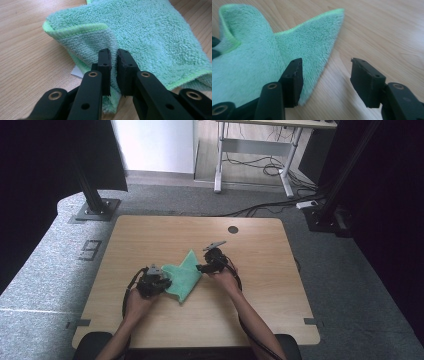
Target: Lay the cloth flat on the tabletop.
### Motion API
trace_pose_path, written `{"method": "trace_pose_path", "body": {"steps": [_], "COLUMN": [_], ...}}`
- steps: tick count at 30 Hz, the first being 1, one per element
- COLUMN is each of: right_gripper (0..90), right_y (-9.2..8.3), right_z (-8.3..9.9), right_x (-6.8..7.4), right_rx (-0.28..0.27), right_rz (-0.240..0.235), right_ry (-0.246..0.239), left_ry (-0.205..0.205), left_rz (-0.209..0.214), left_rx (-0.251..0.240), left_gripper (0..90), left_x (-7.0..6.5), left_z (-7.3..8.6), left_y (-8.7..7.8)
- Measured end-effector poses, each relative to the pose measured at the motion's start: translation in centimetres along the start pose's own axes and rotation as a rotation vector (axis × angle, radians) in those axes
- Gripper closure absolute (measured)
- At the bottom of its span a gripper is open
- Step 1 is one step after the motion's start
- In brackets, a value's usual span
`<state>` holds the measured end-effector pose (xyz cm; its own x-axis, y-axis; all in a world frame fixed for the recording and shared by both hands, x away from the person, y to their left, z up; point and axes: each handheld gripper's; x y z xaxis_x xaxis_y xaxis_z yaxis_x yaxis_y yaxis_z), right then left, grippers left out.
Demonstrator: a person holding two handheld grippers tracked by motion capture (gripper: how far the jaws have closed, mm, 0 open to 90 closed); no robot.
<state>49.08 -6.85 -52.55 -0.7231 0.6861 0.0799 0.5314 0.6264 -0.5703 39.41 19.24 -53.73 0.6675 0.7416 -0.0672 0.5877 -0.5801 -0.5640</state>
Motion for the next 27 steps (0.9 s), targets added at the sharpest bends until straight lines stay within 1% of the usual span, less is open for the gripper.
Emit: {"method": "trace_pose_path", "body": {"steps": [1, 3, 4, 5, 6, 7, 8, 9, 10, 11, 12, 13, 14, 15, 16, 17, 18, 19, 20, 21, 22, 23, 24, 25, 26, 27], "right_gripper": [47.3, 56.8, 56.8, 75.6, 75.6, 84.0, 84.0, 85.6, 85.6, 86.0, 86.0, 86.2, 86.2, 86.2, 86.2, 86.3, 86.3, 86.3, 86.3, 86.3, 86.3, 86.1, 84.2, 79.7, 79.7, 73.2], "right_y": [0.8, 1.4, 1.4, 1.5, 1.5, 1.3, 1.3, 0.8, 0.8, 0.0, 0.0, -1.2, -1.2, -2.7, -2.7, -4.2, -4.9, -5.6, -5.6, -7.0, -7.0, -7.6, -8.1, -8.2, -8.2, -8.2], "right_z": [0.1, 0.3, 0.3, 0.4, 0.4, 0.5, 0.5, 0.4, 0.4, 0.3, 0.3, 0.2, 0.2, 0.1, 0.1, 0.0, -0.1, -0.2, -0.2, -0.4, -0.4, -0.6, -0.7, -0.6, -0.6, -0.5], "right_x": [0.1, 0.4, 0.4, 0.5, 0.5, 0.7, 0.7, 0.7, 0.7, 0.5, 0.5, 0.1, 0.1, -0.4, -0.4, -0.9, -1.0, -1.1, -1.1, -1.1, -1.1, -1.2, -1.2, -1.2, -1.2, -1.2], "right_rx": [0.015, 0.039, 0.039, 0.032, 0.032, 0.039, 0.039, 0.052, 0.052, 0.041, 0.041, 0.021, 0.021, -0.010, -0.010, -0.034, -0.042, -0.057, -0.057, -0.083, -0.083, -0.091, -0.091, -0.088, -0.088, -0.089], "right_rz": [-0.011, -0.025, -0.025, -0.060, -0.060, -0.067, -0.067, -0.050, -0.050, -0.036, -0.036, -0.014, -0.014, -0.006, -0.006, -0.002, 0.003, 0.006, 0.006, 0.016, 0.016, 0.018, 0.027, 0.033, 0.033, 0.050], "right_ry": [-0.010, -0.024, -0.024, -0.007, -0.007, -0.003, -0.003, -0.019, -0.019, -0.020, -0.020, -0.002, -0.002, 0.011, 0.011, 0.014, 0.021, 0.021, 0.021, 0.030, 0.030, 0.029, 0.020, 0.015, 0.015, 0.006], "left_ry": [0.000, -0.001, -0.001, 0.001, 0.001, 0.009, 0.009, 0.008, 0.008, 0.007, 0.004, 0.004, 0.001, -0.011, -0.011, -0.015, -0.016, -0.023, -0.023, -0.024, -0.020, -0.021, -0.014, -0.014, -0.011, -0.016], "left_rz": [0.005, 0.011, 0.011, 0.010, 0.010, 0.004, 0.004, -0.005, -0.008, -0.013, -0.022, -0.027, -0.035, -0.039, -0.039, -0.043, -0.044, -0.033, -0.033, -0.027, -0.019, -0.008, 0.017, 0.017, 0.029, 0.060], "left_rx": [-0.001, -0.004, -0.004, -0.007, -0.007, -0.013, -0.013, -0.028, -0.037, -0.052, -0.074, -0.084, -0.102, -0.135, -0.135, -0.149, -0.162, -0.186, -0.186, -0.197, -0.203, -0.198, -0.170, -0.170, -0.146, -0.105], "left_gripper": [81.2, 82.0, 83.1, 84.2, 85.0, 85.5, 85.9, 86.1, 86.1, 86.4, 86.4, 86.6, 86.6, 86.8, 86.9, 86.9, 86.9, 87.0, 86.9, 86.9, 86.9, 86.7, 86.5, 86.1, 86.1, 85.5], "left_x": [0.0, 0.0, 0.0, 0.0, 0.0, 0.1, 0.1, 0.1, 0.2, 0.3, 0.4, 0.5, 0.7, 0.9, 0.9, 1.0, 1.0, 0.9, 0.9, 0.7, 0.4, 0.2, -0.4, -0.4, -0.8, -1.2], "left_z": [0.0, 0.0, 0.0, -0.1, -0.1, -0.2, -0.2, -0.4, -0.5, -0.6, -0.8, -0.9, -1.0, -1.2, -1.2, -1.3, -1.4, -1.6, -1.6, -1.7, -1.8, -1.8, -1.7, -1.7, -1.5, -1.2], "left_y": [0.0, 0.0, 0.0, -0.1, -0.1, -0.4, -0.4, -0.6, -0.8, -1.1, -1.6, -1.9, -2.2, -2.9, -2.9, -3.2, -3.5, -3.9, -3.9, -4.1, -4.3, -4.3, -4.1, -4.1, -3.9, -3.6]}}
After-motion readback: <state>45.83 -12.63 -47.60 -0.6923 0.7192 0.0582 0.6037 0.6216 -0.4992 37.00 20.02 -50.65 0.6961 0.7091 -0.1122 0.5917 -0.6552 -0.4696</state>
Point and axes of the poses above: each handheld gripper's, and its own axes: y roughly forward along the jaws, z roughly out of its underside, x roughly to its left, and after that the axes turned 11 degrees about -x, right-handed
